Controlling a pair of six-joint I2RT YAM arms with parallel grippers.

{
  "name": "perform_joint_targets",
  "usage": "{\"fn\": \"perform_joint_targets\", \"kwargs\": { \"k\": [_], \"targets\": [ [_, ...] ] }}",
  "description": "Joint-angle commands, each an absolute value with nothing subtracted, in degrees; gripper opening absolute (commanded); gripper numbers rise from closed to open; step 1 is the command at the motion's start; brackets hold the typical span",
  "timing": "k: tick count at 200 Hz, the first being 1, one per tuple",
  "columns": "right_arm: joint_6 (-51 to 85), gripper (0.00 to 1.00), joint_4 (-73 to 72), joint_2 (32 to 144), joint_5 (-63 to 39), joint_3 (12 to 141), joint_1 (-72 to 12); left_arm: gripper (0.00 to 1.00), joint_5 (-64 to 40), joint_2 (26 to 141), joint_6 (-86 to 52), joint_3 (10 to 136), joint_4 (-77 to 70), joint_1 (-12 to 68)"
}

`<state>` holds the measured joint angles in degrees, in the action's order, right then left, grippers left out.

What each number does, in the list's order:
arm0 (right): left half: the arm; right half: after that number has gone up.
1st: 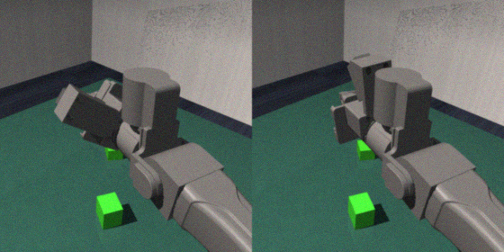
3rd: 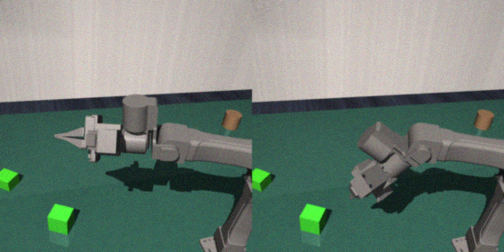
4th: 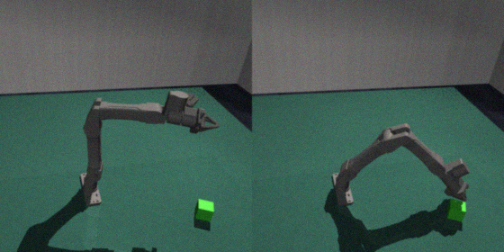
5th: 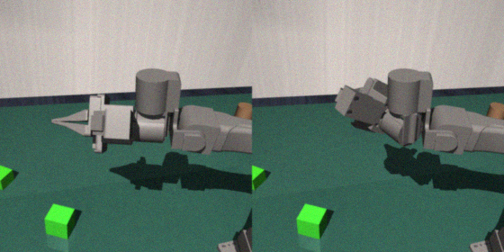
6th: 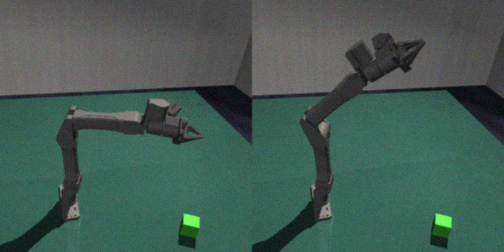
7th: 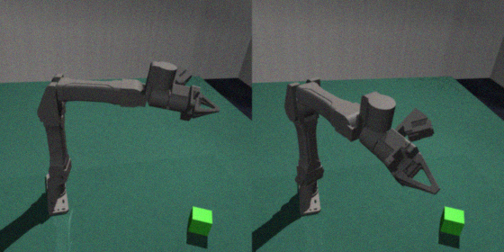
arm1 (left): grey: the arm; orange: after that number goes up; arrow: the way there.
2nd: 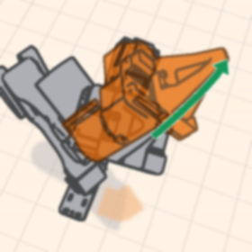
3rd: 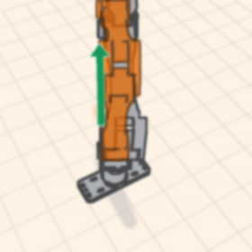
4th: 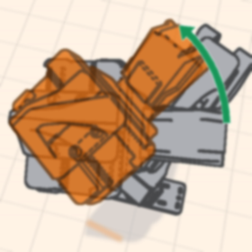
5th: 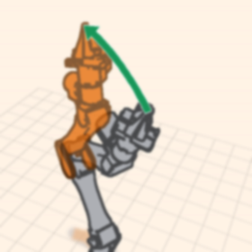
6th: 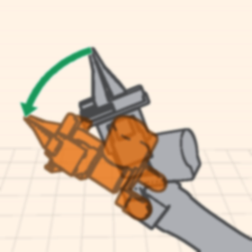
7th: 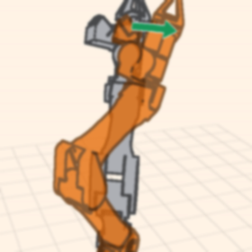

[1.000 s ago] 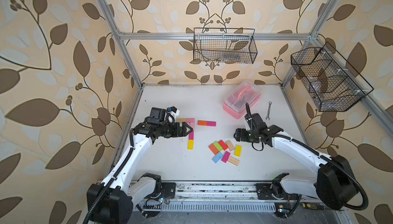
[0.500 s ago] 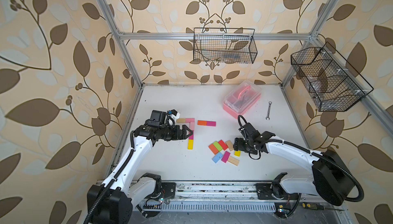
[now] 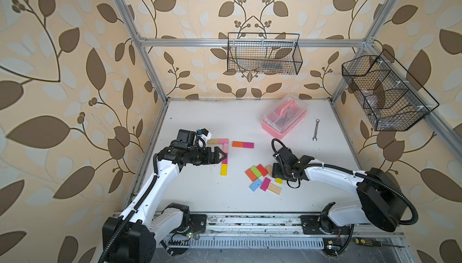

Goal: Assemble the number 7 with building blocks
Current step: Pick up the building block from the center of the board.

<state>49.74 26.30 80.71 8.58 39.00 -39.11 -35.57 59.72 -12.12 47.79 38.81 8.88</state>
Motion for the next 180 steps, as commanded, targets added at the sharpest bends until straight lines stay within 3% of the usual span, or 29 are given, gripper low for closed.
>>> {"fn": "perform_joint_targets", "kwargs": {
  "k": [1,89,153,164,180],
  "targets": [
    [50.84,0.68,29.86,81.84,11.50,38.12,-39.56,0.99,-36.21,58.62,-11.07,48.08,38.50,8.35],
    [51.93,0.62,31.48,73.22,12.83,33.30,-39.69,0.99,-36.29,58.62,-11.25,47.89,38.33,8.35],
    [50.02,0.62,26.28,77.10,8.77,33.01,-39.80,0.99,-36.12,58.80,-11.34,47.85,38.42,8.35],
    [49.87,0.58,26.27,78.03,8.70,32.80,-39.77,0.99,-36.05,58.74,-11.36,47.82,38.41,8.35],
    [50.09,0.42,26.28,77.17,9.35,32.44,-39.79,0.99,-36.04,58.79,-11.34,47.81,38.41,8.35]
  ]
}}
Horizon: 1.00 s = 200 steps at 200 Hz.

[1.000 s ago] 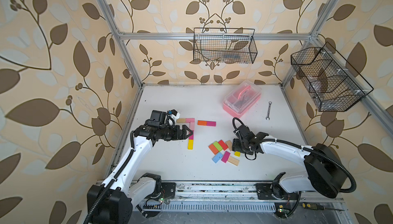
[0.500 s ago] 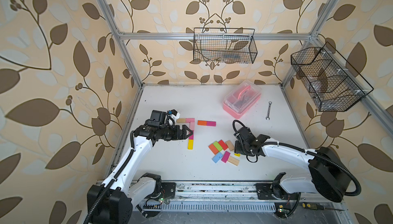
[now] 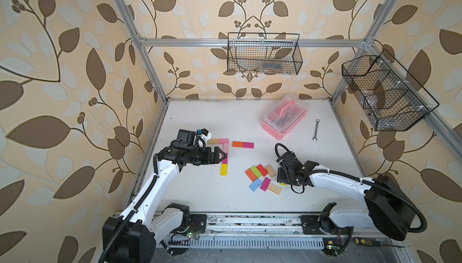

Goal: Assemble the number 7 with building blocks
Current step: Pick up the building block from the center of the board, then move the building block to the center of the board.

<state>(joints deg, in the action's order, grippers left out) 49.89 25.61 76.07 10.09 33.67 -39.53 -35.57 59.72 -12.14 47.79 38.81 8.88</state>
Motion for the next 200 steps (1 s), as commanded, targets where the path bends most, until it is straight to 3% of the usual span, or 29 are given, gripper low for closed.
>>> {"fn": "perform_joint_targets", "kwargs": {
  "k": [1,10,69,142,200],
  "targets": [
    [50.05,0.41,26.28,77.04,9.37,32.44,-39.76,0.99,-36.04,58.80,-11.34,47.81,38.41,8.35],
    [49.98,0.36,26.64,75.58,9.93,32.44,-39.77,0.99,-36.04,58.80,-11.34,47.83,38.42,8.35],
    [44.84,0.34,32.98,74.19,11.09,45.48,-38.52,0.99,-35.95,58.71,-11.34,47.90,38.41,8.35],
    [46.69,0.32,23.30,100.12,-2.63,67.57,-56.11,0.99,-35.33,58.62,-11.47,47.73,38.59,8.35],
    [46.62,0.32,20.27,104.33,-5.62,64.00,-53.45,0.99,-35.24,59.06,-11.44,47.72,38.63,8.44]
  ]
}}
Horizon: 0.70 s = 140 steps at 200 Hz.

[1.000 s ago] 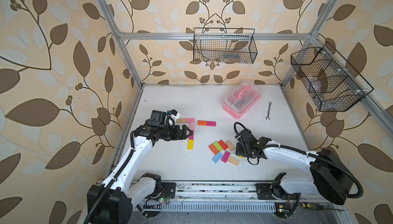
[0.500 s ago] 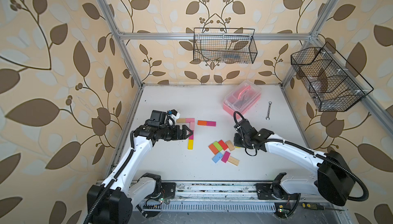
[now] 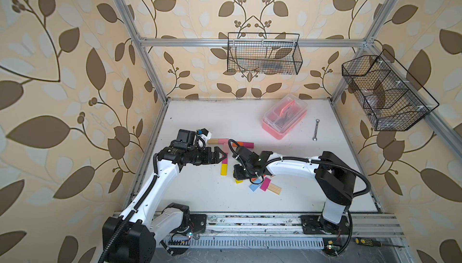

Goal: Assemble the number 7 with building blocks
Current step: Move the building block to the center of the board.

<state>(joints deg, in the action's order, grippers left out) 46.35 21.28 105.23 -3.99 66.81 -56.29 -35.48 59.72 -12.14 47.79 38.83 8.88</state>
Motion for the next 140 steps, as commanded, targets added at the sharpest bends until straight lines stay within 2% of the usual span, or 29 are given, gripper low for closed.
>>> {"fn": "perform_joint_targets", "kwargs": {
  "k": [1,65,91,140],
  "targets": [
    [46.60,0.32,20.24,104.20,-5.62,63.68,-53.27,0.99,-35.24,59.11,-11.43,47.72,38.56,8.44],
    [44.50,0.31,19.49,92.11,-3.69,48.99,-39.89,0.99,-35.51,59.50,-11.43,47.81,38.45,8.44],
    [43.74,0.31,19.65,92.01,-4.58,51.66,-40.13,0.99,-35.60,59.59,-11.43,47.81,38.45,8.44],
    [45.15,0.31,21.64,100.62,-3.26,61.44,-41.85,0.99,-35.33,59.15,-11.43,47.72,38.50,8.46]
  ]
}}
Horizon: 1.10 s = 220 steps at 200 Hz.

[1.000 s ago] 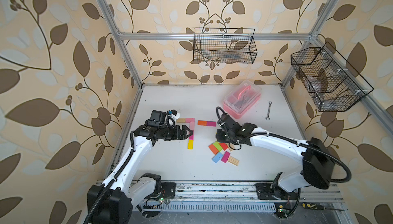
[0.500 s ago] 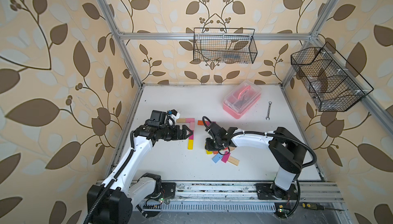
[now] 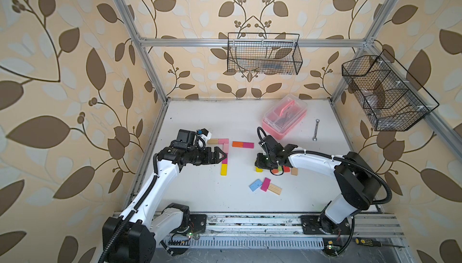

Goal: Assemble the number 7 with building blocks
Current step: Move the building block to the center of the board, then assemble the building block at the center of the board.

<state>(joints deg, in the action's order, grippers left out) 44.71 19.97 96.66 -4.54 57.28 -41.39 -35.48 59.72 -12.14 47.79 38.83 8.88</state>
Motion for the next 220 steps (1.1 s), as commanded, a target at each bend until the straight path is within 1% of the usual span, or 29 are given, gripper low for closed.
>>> {"fn": "perform_joint_targets", "kwargs": {
  "k": [1,24,88,220],
  "targets": [
    [45.21,0.31,21.68,100.76,-3.26,61.61,-41.84,0.99,-35.33,59.15,-11.43,47.72,38.54,8.45],
    [45.93,0.32,22.99,103.66,-0.84,64.86,-41.36,0.99,-35.33,59.15,-11.43,47.81,38.58,8.44],
    [45.18,0.33,24.35,108.74,0.25,70.12,-40.12,0.99,-35.40,59.15,-11.34,47.88,38.67,8.44],
    [45.52,0.36,22.68,113.30,-0.35,73.15,-38.65,0.99,-35.60,59.34,-11.27,47.84,38.67,8.44]
  ]
}}
